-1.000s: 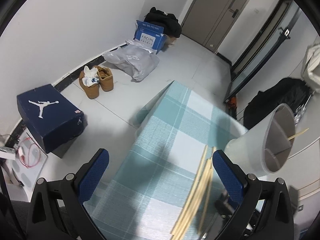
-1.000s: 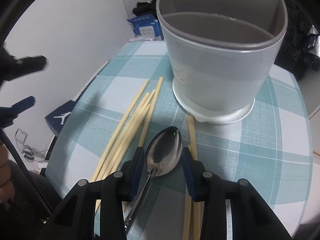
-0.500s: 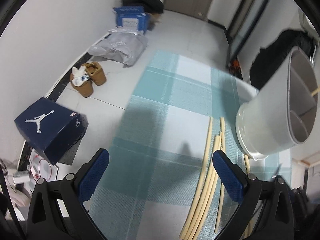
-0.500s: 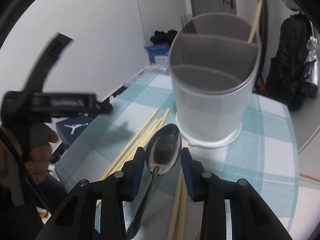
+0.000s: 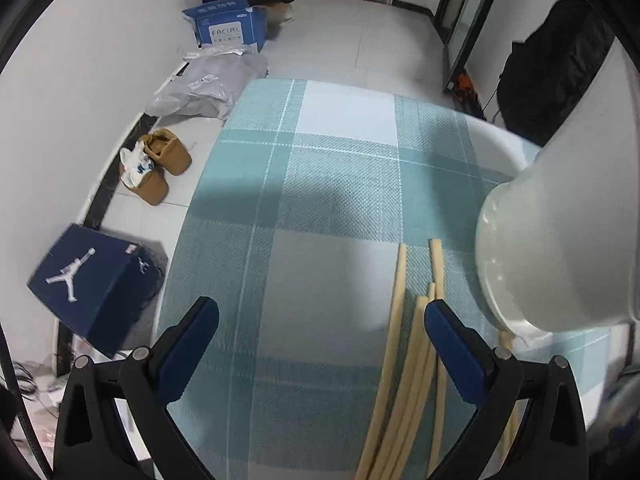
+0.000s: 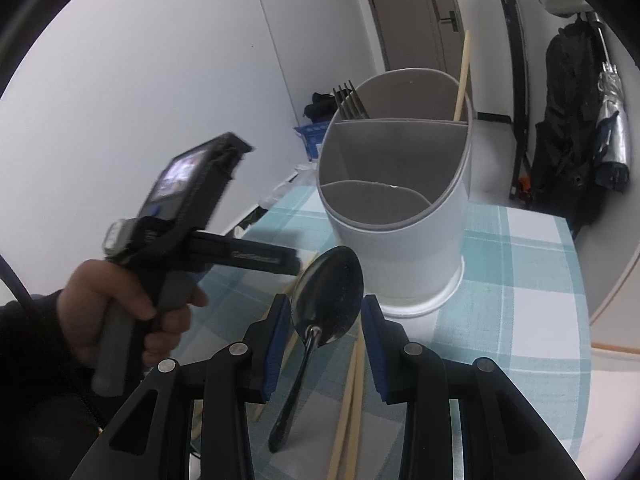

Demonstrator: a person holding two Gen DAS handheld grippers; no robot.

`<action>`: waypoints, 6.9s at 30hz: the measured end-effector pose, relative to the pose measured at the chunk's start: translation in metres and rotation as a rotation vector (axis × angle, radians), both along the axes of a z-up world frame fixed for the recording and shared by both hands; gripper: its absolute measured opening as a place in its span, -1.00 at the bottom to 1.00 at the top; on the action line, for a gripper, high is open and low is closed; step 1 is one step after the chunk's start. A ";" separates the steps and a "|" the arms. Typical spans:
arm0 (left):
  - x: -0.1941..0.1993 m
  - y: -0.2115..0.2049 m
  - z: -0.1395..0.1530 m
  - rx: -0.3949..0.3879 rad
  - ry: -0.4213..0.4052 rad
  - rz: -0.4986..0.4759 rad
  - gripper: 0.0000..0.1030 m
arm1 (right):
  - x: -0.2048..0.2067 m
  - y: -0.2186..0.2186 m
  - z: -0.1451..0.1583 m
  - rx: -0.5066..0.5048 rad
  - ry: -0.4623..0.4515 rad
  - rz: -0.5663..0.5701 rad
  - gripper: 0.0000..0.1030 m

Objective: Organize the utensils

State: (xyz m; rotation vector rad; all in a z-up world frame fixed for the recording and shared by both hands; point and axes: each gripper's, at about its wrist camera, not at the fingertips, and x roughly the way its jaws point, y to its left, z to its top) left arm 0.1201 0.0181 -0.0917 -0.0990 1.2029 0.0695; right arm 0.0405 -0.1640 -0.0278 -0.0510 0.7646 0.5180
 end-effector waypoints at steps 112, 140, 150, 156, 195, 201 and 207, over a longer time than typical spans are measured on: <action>-0.061 -0.010 0.221 -0.282 -0.528 -0.132 -0.98 | 0.006 -0.032 0.134 0.029 -0.335 -0.193 -1.00; 0.037 -0.045 0.247 -0.337 -0.607 -0.270 -0.98 | 0.130 -0.004 0.165 -0.065 -0.700 -0.173 -1.00; 0.048 -0.047 0.223 -0.333 -0.556 -0.284 -0.98 | 0.130 0.009 0.138 -0.150 -0.704 -0.094 -1.00; 0.049 -0.048 0.211 -0.345 -0.523 -0.295 -0.98 | 0.122 0.014 0.126 -0.183 -0.696 -0.054 -0.99; -0.034 -0.025 0.206 -0.084 -0.626 0.033 0.95 | 0.036 -0.039 0.140 0.041 -0.468 -0.150 0.29; -0.061 -0.023 0.202 -0.067 -0.665 0.058 0.97 | 0.012 -0.044 0.143 0.056 -0.441 -0.183 0.47; -0.081 -0.020 0.190 -0.075 -0.673 0.073 0.97 | -0.008 -0.041 0.134 0.033 -0.408 -0.202 0.63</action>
